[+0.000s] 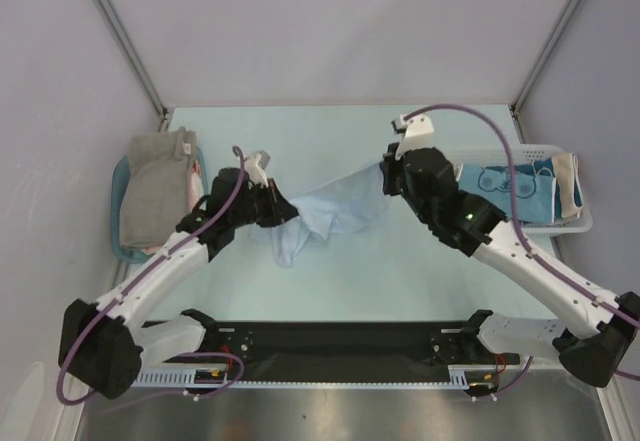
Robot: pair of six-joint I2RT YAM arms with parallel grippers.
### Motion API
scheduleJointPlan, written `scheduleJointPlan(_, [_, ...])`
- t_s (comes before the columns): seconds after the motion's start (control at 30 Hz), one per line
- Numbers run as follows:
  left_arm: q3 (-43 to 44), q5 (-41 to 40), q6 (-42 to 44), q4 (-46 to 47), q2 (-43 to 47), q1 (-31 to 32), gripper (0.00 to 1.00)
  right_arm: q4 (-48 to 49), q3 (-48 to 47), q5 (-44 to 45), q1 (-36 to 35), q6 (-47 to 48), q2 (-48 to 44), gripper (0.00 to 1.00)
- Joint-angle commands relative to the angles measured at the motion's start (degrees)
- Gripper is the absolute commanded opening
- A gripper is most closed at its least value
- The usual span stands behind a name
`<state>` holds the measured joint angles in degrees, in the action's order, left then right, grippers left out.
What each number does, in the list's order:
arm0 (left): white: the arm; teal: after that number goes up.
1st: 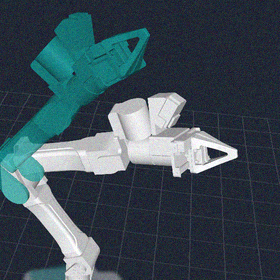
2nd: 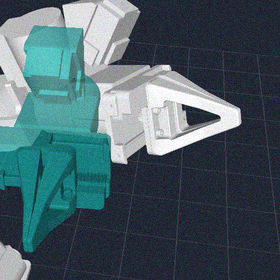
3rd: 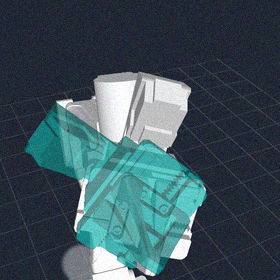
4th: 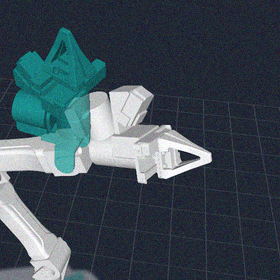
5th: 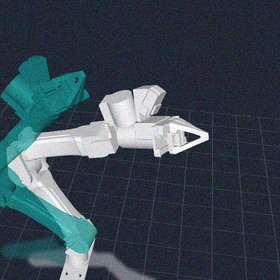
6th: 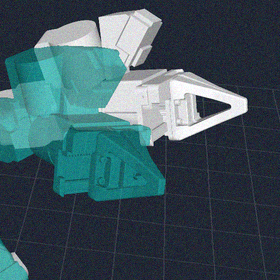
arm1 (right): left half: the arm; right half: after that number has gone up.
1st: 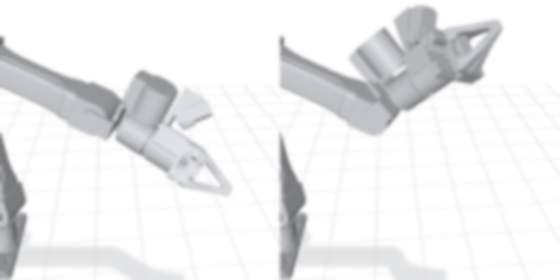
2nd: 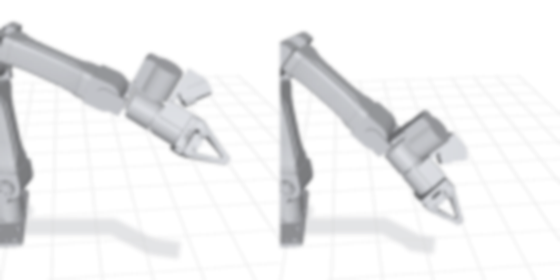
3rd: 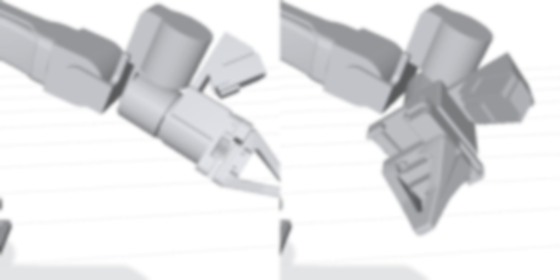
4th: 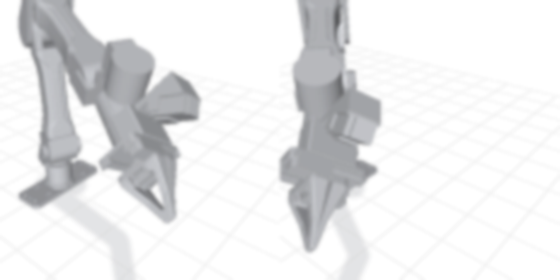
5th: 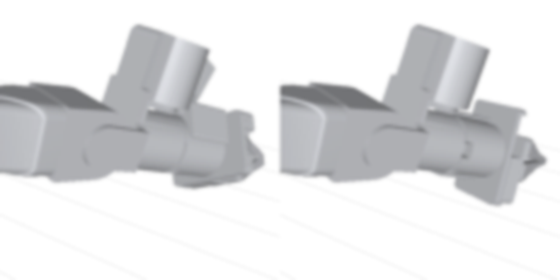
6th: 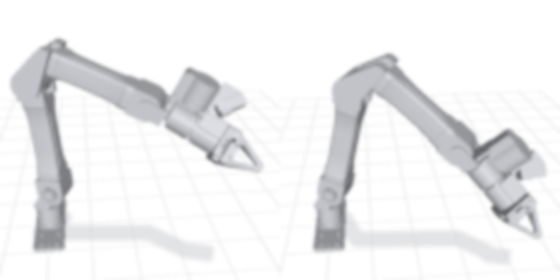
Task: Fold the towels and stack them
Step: Flatten out the crumpled towel
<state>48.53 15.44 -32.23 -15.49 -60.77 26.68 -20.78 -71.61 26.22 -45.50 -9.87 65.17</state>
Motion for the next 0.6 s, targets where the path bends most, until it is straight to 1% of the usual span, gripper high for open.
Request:
scheduleJointPlan(0.0, [-10.1, 8.6, -5.9, 13.1, -2.9, -0.8, 0.00, 1.7, 10.6, -1.4, 0.3, -4.9, 0.6, 0.00])
scheduleJointPlan(0.13, [-17.1, 8.6, -8.1, 19.3, -6.0, 0.8, 0.01, 3.7, 17.2, -2.7, 0.4, -7.4, 1.2, 0.00])
scheduleJointPlan(0.23, [-19.0, 8.2, -7.9, 19.5, -6.5, 2.1, 0.10, 3.9, 19.1, -2.0, 0.7, -7.8, 1.6, 0.00])
scheduleJointPlan(0.3, [-19.3, 7.8, -7.2, 18.2, -5.8, 2.9, 0.20, 3.6, 19.3, -1.1, 0.8, -8.0, 1.8, 0.00])
scheduleJointPlan(0.33, [-19.4, 7.1, -6.8, 17.7, -4.8, 3.0, 0.22, 3.5, 19.1, -0.6, 0.8, -7.7, 1.8, 0.00])
scheduleJointPlan(0.37, [-19.4, 6.8, -6.3, 17.2, -4.1, 3.4, 0.27, 3.1, 19.0, -0.1, 0.9, -7.7, 1.9, 0.00])
scheduleJointPlan(0.4, [-19.4, 6.4, -6.0, 16.2, -3.5, 3.3, 0.29, 2.5, 18.8, 0.9, 1.1, -7.7, 1.9, 0.00])
scheduleJointPlan(0.47, [-19.1, 5.9, -5.4, 15.9, -2.1, 3.4, 0.29, 2.1, 18.4, 1.6, 1.5, -7.5, 1.9, 0.00])
scheduleJointPlan(0.57, [-18.2, 5.8, -4.3, 12.8, -1.4, 3.6, 0.28, 1.3, 17.8, 2.3, 2.5, -7.4, 1.7, 0.00])
